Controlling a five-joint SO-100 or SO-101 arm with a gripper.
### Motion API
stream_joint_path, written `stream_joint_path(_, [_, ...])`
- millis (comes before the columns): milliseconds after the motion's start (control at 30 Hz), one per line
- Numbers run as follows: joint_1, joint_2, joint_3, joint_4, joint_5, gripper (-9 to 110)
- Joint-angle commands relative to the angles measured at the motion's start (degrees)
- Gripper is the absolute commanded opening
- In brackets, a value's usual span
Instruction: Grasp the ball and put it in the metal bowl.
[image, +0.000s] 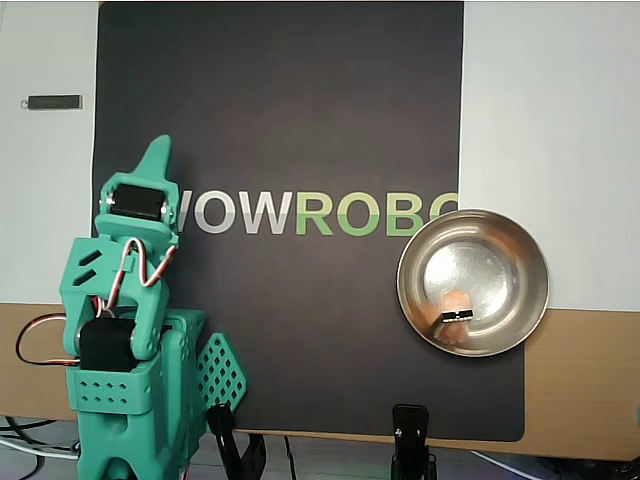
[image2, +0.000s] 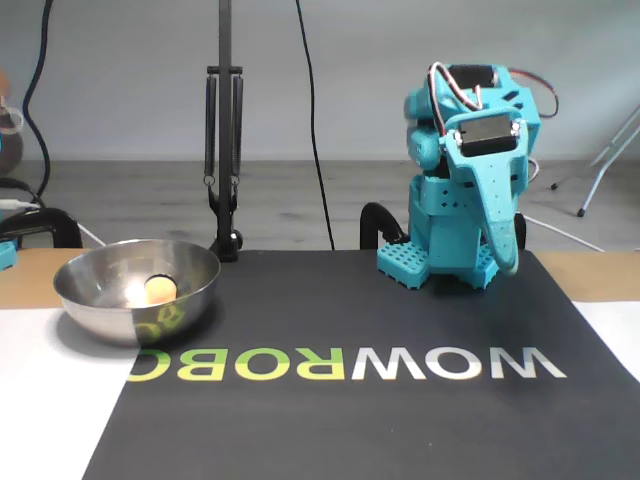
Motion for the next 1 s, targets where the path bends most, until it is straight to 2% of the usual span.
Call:
stream_joint_path(0, [0.18, 5.54, 2.46, -0.7, -0.18, 0])
stream_joint_path(500, [1.41, 7.03, 8.79, -4.48, -0.35, 0])
stream_joint_path(700, [1.32, 6.77, 8.88, -3.96, -8.61, 0])
stream_joint_path(867, [1.32, 6.68, 8.88, 5.1, -9.49, 0])
stream_joint_path(967, [1.49, 6.86, 8.88, 6.24, -9.23, 0])
